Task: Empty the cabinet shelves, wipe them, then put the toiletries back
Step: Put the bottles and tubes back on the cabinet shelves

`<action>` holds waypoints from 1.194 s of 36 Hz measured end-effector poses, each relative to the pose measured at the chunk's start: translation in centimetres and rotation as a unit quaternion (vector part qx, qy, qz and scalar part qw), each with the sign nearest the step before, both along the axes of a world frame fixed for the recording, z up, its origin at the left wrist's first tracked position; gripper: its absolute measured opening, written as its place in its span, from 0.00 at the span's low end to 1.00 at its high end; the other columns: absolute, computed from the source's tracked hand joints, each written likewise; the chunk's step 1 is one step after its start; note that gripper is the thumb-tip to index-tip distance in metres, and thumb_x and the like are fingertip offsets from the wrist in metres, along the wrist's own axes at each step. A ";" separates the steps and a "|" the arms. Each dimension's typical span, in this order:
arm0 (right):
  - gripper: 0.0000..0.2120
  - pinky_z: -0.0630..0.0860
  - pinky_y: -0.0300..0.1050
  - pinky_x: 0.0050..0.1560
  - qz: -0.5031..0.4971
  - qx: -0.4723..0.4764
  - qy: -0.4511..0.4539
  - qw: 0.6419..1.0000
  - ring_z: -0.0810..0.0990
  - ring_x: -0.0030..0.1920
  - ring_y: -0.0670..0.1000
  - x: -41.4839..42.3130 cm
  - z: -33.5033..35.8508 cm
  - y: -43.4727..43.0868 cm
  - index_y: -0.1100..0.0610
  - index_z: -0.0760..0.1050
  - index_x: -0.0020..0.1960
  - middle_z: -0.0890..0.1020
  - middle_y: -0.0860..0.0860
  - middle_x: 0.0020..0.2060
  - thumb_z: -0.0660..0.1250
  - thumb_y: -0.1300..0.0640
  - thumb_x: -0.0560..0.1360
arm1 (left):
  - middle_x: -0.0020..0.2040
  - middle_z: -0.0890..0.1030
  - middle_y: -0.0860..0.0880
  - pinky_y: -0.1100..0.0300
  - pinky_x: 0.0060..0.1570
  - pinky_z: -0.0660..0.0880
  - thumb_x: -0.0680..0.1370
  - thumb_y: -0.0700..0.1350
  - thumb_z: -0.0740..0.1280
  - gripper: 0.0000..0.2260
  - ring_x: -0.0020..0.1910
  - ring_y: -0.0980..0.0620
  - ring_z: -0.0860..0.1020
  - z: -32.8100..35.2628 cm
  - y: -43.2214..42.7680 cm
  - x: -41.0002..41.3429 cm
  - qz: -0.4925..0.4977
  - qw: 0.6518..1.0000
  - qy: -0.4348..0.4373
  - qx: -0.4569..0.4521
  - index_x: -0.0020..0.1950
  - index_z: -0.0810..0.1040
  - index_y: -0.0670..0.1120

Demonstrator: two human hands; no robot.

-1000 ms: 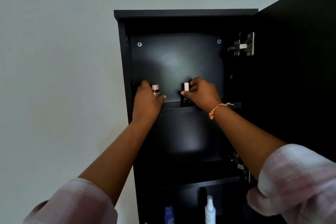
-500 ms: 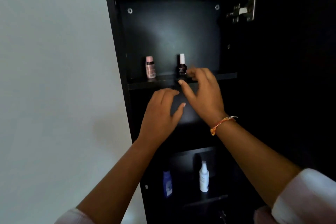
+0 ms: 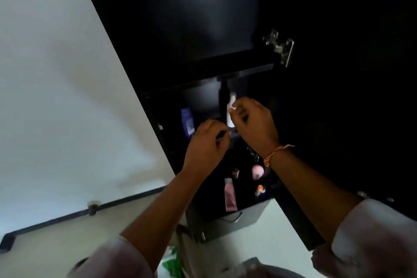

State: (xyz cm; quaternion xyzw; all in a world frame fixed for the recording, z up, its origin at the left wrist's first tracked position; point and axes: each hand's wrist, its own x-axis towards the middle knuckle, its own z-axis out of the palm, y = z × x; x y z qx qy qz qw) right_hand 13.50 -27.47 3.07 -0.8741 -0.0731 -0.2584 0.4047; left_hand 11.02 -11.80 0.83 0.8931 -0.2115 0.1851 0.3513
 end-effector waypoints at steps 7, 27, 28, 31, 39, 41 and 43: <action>0.07 0.80 0.44 0.40 -0.039 -0.066 0.197 0.977 0.83 0.39 0.51 -3.5 -10.6 -1.9 0.53 0.77 0.44 0.83 0.50 0.39 0.66 0.51 0.77 | 0.45 0.78 0.54 0.74 0.43 0.68 0.78 0.44 0.67 0.02 0.41 0.61 0.75 -9.7 -0.7 -2.9 0.006 0.980 0.199 -0.012 0.47 0.79 0.47; 0.18 0.76 0.50 0.56 0.005 -0.264 0.373 0.889 0.76 0.60 0.60 -0.7 -23.3 -2.7 0.60 0.72 0.66 0.77 0.60 0.59 0.65 0.54 0.78 | 0.60 0.75 0.40 0.54 0.59 0.70 0.76 0.49 0.70 0.22 0.60 0.43 0.74 -28.6 -4.6 -1.1 0.122 0.889 0.430 0.095 0.64 0.71 0.38; 0.20 0.76 0.51 0.56 0.006 -0.272 0.374 0.887 0.76 0.60 0.61 -0.1 -23.8 -2.7 0.59 0.71 0.67 0.75 0.60 0.61 0.66 0.53 0.78 | 0.61 0.74 0.40 0.54 0.60 0.69 0.77 0.50 0.69 0.24 0.61 0.43 0.73 -29.1 -4.7 -0.8 0.131 0.886 0.434 0.098 0.66 0.69 0.37; 0.23 0.78 0.55 0.55 0.013 -0.287 0.384 0.878 0.77 0.59 0.63 1.1 -25.5 -2.6 0.55 0.68 0.70 0.72 0.59 0.65 0.67 0.53 0.77 | 0.63 0.73 0.39 0.54 0.62 0.68 0.76 0.51 0.70 0.27 0.63 0.41 0.72 -30.4 -5.0 0.1 0.158 0.867 0.465 0.083 0.68 0.66 0.38; 0.25 0.78 0.58 0.54 0.048 -0.291 0.394 0.870 0.79 0.56 0.65 2.9 -28.7 -2.6 0.50 0.67 0.73 0.67 0.60 0.68 0.67 0.58 0.77 | 0.64 0.73 0.39 0.52 0.62 0.69 0.75 0.51 0.71 0.29 0.64 0.41 0.72 -32.4 -5.9 1.0 0.172 0.855 0.481 0.093 0.69 0.66 0.38; 0.26 0.78 0.59 0.55 0.050 -0.287 0.395 0.871 0.79 0.56 0.65 3.3 -29.2 -2.7 0.50 0.67 0.73 0.67 0.61 0.68 0.67 0.59 0.77 | 0.64 0.73 0.38 0.51 0.62 0.70 0.75 0.49 0.72 0.28 0.64 0.40 0.73 -32.3 -6.1 1.2 0.185 0.844 0.497 0.076 0.68 0.66 0.38; 0.27 0.78 0.59 0.55 0.053 -0.285 0.394 0.872 0.79 0.56 0.65 3.6 -29.4 -2.8 0.50 0.66 0.74 0.67 0.61 0.68 0.67 0.60 0.77 | 0.63 0.74 0.38 0.51 0.60 0.72 0.74 0.49 0.73 0.28 0.62 0.40 0.74 -32.1 -6.2 1.3 0.200 0.835 0.509 0.058 0.68 0.67 0.38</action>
